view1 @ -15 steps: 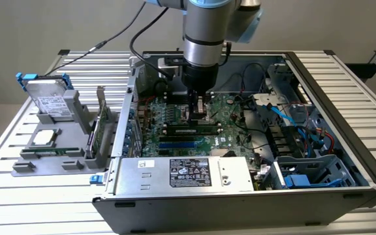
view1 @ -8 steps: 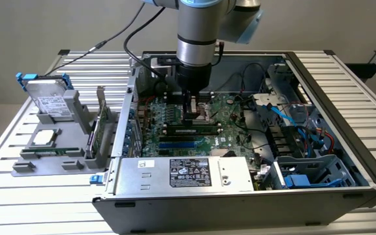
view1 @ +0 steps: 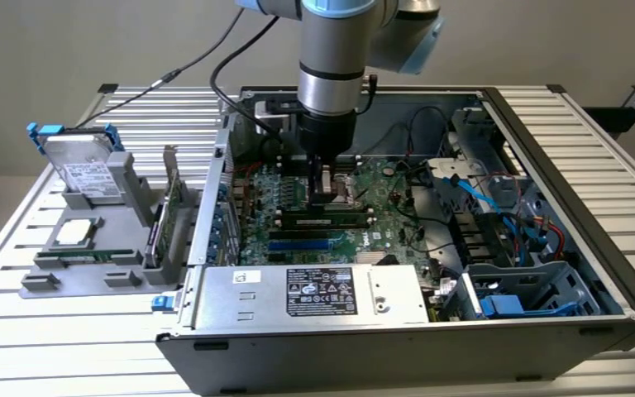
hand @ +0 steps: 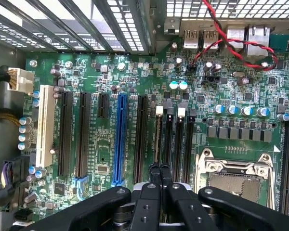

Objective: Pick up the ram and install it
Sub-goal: 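Press down the ram until it locks into place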

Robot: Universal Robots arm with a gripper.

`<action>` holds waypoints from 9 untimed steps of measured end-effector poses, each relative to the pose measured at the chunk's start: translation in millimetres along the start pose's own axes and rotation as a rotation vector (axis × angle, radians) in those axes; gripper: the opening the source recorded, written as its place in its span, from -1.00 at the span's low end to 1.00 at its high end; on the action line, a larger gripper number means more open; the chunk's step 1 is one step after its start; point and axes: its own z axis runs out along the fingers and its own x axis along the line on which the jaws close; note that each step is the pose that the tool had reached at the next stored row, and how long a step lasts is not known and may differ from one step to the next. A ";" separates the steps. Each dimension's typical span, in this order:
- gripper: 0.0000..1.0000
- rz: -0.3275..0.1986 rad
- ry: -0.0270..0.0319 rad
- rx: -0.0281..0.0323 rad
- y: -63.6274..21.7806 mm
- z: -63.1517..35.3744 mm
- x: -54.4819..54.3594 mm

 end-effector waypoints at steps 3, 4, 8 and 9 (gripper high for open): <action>-0.80 0.000 0.0010 0.0004 -0.1 1.2 -0.9; -0.80 0.001 0.0019 0.0001 -0.1 1.4 -1.3; -0.80 0.002 0.0004 0.0008 -0.1 0.2 -1.5; -0.80 0.002 0.0004 0.0002 0.1 -2.1 -1.3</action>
